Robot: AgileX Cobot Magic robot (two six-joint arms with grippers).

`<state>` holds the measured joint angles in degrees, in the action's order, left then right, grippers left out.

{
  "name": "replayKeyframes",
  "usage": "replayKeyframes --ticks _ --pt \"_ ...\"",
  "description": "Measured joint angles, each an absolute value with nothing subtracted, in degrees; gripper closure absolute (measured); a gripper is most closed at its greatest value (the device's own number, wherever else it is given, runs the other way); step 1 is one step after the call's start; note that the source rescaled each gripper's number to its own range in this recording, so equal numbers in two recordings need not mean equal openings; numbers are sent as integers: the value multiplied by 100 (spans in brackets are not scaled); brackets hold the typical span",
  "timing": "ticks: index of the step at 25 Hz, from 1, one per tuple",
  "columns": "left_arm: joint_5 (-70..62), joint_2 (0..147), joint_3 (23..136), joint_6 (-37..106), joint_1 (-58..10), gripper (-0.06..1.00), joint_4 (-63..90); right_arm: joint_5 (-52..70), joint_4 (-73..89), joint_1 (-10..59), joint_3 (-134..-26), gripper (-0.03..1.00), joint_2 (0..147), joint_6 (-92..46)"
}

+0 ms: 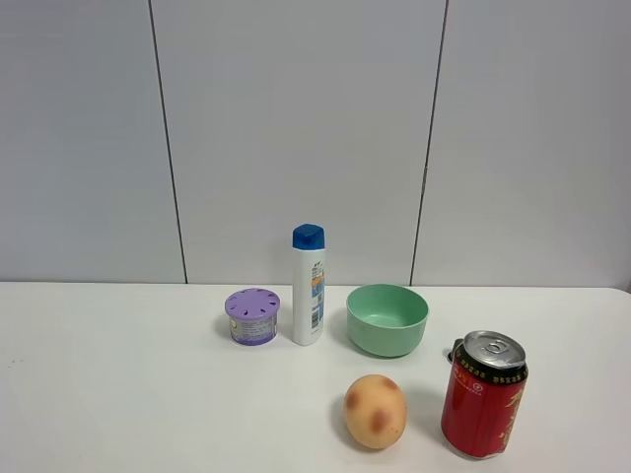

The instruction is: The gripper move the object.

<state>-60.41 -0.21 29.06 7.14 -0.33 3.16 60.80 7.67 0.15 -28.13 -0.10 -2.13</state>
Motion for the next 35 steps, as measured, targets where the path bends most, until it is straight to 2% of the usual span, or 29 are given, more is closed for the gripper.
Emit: replayKeyframes --ticks 35 --pt "-6041 -21 2906 714 -33 -6 316 6080 767 15 -2813 74 -10 -213"
